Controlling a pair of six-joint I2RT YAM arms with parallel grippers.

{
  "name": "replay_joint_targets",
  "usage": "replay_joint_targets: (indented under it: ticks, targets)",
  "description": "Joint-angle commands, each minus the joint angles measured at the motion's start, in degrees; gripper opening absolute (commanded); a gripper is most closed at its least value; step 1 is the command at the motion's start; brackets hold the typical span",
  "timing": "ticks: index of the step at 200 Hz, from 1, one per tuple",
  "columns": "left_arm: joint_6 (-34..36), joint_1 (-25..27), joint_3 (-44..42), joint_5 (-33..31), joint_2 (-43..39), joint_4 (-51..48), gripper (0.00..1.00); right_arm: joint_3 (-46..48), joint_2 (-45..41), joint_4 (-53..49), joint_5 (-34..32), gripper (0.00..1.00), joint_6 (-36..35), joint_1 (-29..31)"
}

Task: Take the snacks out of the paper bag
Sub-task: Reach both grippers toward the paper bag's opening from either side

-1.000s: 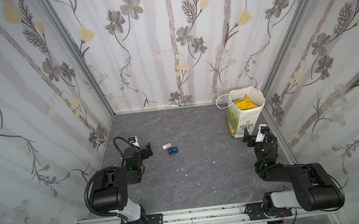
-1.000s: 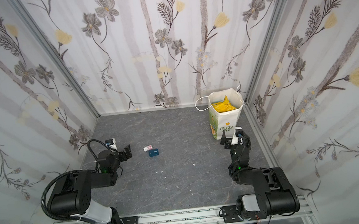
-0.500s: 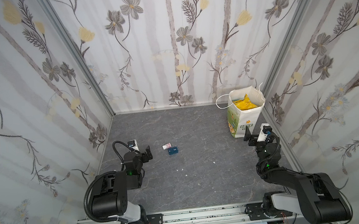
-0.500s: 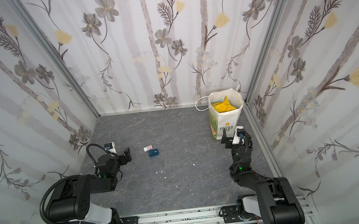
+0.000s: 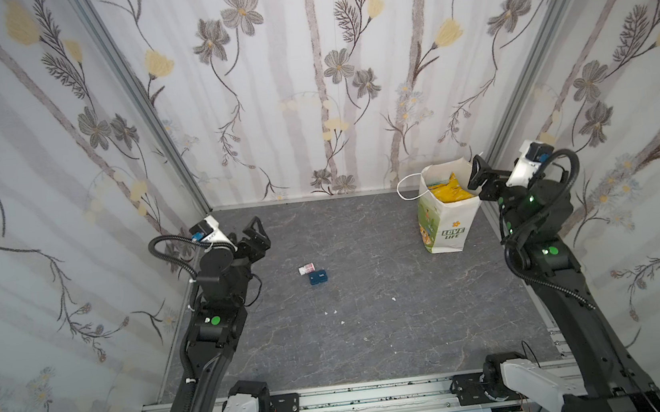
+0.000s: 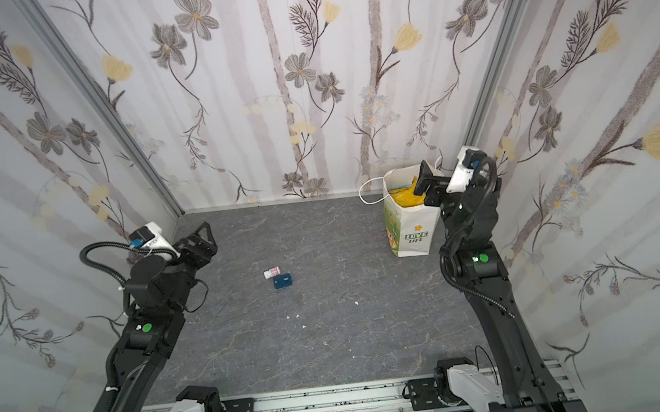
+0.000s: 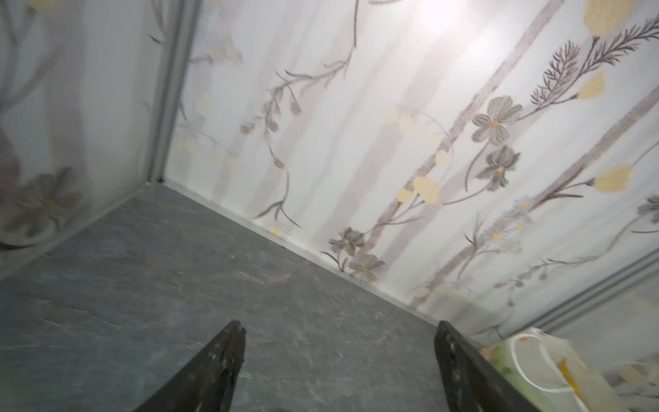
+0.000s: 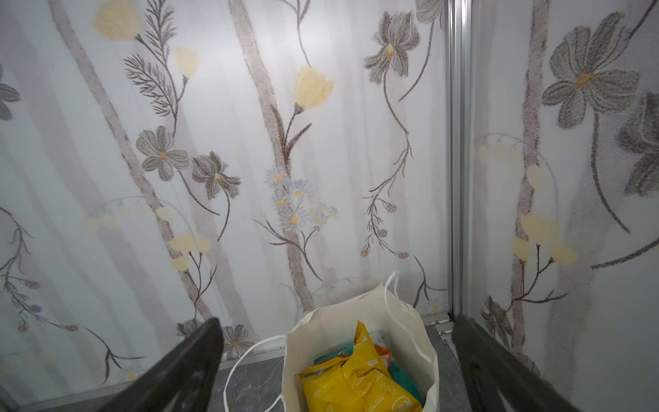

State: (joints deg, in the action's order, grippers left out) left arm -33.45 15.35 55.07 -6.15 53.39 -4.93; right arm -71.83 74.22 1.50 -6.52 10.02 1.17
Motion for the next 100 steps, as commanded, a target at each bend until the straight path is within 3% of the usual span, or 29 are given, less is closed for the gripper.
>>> replay_joint_targets:
  ticks: [1, 16, 32, 46, 75, 100]
  targets:
    - [-11.7, 10.2, 11.9, 3.0, 9.7, -17.4, 0.77, -13.2, 9.9, -25.6, 2.3, 1.00, 0.5, -3.4]
    - [-12.1, 18.4, 20.7, 2.1, 18.0, -17.9, 0.72, -21.3, 16.6, -31.3, 5.2, 0.98, 0.6, -7.0]
    - [-12.9, 23.3, 29.4, 2.5, 27.5, -17.6, 0.68, -28.2, 24.4, -36.4, 9.4, 0.96, 0.6, -10.4]
    - [-13.4, 25.6, 37.2, 3.7, 34.6, -17.8, 0.65, -31.9, 29.3, -39.1, 12.3, 0.94, 0.2, -12.1]
    - [-12.5, 29.3, 52.7, 3.8, 48.8, -19.7, 0.65, -34.3, 35.3, -41.0, 11.9, 0.91, -1.1, -12.9]
    - [-11.5, 31.2, 66.2, 3.2, 59.7, -23.7, 0.67, -34.9, 38.6, -41.0, 13.1, 0.78, -0.5, -13.4]
